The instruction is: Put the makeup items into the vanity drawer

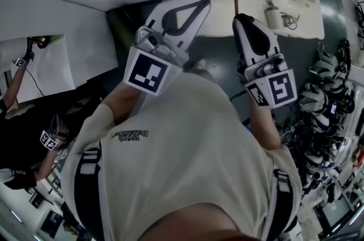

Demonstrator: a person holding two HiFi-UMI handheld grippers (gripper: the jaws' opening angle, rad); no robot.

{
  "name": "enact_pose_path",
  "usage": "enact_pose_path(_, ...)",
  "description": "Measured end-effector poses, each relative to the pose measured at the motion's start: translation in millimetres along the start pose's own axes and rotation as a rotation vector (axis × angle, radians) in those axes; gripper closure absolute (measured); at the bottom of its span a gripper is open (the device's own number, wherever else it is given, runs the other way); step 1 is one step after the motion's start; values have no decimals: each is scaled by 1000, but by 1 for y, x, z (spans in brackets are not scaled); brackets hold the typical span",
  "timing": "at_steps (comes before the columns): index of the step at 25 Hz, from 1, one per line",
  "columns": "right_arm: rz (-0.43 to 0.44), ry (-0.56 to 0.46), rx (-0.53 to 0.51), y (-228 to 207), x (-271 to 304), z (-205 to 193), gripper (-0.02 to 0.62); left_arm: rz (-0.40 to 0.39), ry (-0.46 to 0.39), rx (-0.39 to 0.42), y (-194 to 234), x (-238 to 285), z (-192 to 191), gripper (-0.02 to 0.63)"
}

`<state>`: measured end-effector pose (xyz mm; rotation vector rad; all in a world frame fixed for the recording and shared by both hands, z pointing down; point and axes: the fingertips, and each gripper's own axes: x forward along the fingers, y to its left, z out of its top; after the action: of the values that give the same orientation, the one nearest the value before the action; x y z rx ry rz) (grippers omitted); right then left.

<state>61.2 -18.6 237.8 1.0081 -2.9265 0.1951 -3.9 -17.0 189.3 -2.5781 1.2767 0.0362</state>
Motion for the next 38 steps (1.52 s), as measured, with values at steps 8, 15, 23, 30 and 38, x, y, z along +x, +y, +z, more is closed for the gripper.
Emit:
enact_pose_path(8, -14, 30, -7, -11, 8, -9, 563, 1, 42, -10, 7, 6, -18, 594)
enact_pose_path(15, -10, 79, -26, -49, 36, -19, 563, 25, 63, 11, 39, 29, -46, 594)
enact_pose_path(23, -34, 128, -85, -106, 86, -42, 563, 48, 163, -11, 71, 66, -109, 594)
enact_pose_path(30, -27, 226, -142, -159, 131, -95, 563, 32, 241, -23, 84, 106, -174, 592)
enact_pose_path(38, 2, 379, -208, -206, 159, -185, 563, -24, 351, -88, 75, 140, -275, 592)
